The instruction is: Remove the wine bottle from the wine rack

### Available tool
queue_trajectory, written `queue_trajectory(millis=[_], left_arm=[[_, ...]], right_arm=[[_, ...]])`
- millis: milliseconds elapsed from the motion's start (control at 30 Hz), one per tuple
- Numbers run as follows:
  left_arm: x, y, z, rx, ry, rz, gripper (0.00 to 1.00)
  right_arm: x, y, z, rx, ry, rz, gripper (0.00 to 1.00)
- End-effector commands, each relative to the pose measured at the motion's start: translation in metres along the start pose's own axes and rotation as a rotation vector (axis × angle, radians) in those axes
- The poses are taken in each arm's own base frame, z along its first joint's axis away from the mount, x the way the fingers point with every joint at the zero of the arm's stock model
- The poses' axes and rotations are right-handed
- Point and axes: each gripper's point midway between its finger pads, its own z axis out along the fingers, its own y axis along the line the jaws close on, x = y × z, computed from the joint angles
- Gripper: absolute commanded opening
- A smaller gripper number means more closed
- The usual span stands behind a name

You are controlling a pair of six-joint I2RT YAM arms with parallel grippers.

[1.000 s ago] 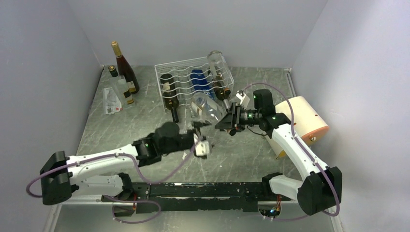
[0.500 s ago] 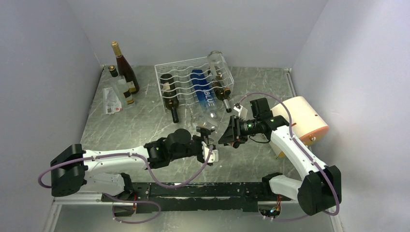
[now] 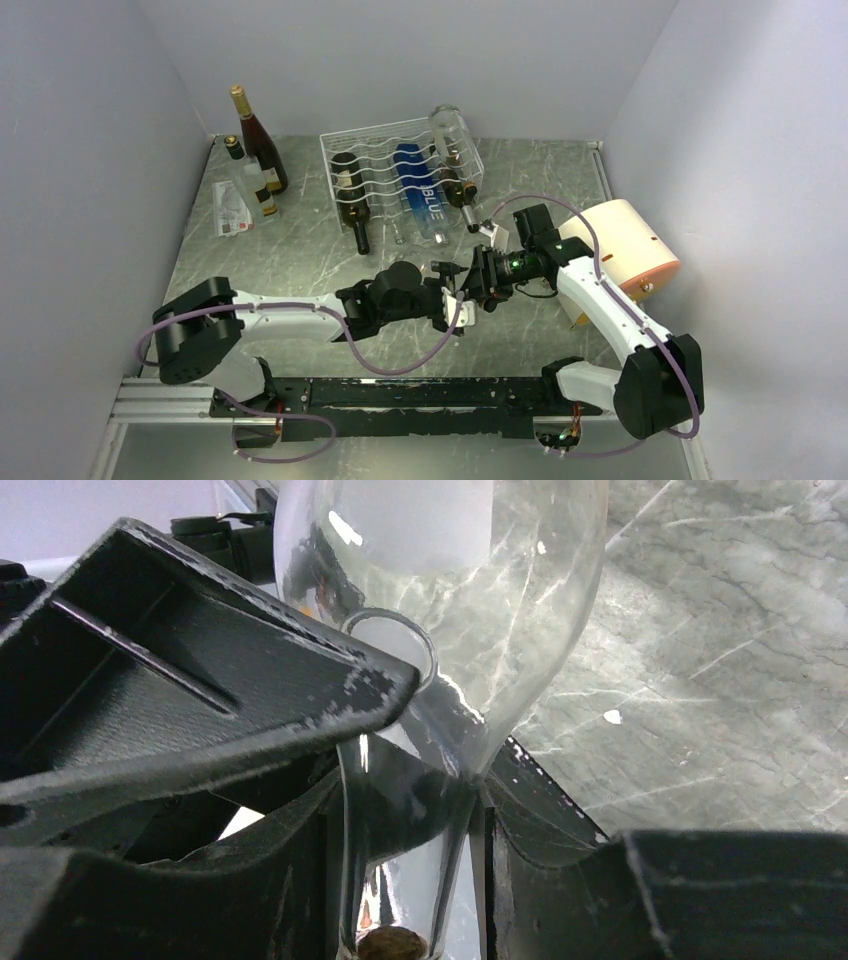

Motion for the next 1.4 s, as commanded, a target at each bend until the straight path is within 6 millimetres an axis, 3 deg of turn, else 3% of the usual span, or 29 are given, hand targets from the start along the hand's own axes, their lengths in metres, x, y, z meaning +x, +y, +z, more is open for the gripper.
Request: queue_trajectory(millis=[0,133,467,800,1100,1367], left_arm=[[-0.015,0.0,0.014,-0.007,-0.111,-0.077,0.85],[-0.008,-0.005,0.013,-0.031,-0.142,-0.127,0.8],[0.011,-0.01,0.006,-0.093,-0.138,-0.188,0.52],[0.023,-0.01,-0.001,-0.125,-0.1,-0.211,0.49],[0.027,-0.004,-0.009,-0.15,-0.061,-0.213,0.42],[0.022,0.013,-0.034,-0.247,-0.055,-0.267,0.16]], right_arm=[[-0.02,0.053,-0.013,-0.205,-0.044,-0.221,0.24],[-0.017,0.048,-0.009,-0.196,-0.024,-0.202,0.32],[-0.019,0.05,-0.002,-0.193,0.001,-0.185,0.43],[-0.025,0.061,-0.007,-0.191,-0.022,-0.222,0.57],[-0.029,0.076,-0.009,-0.226,-0.029,-0.265,0.58],[-0.044,0.092,-0.014,-0.246,-0.104,-0.306,0.6]])
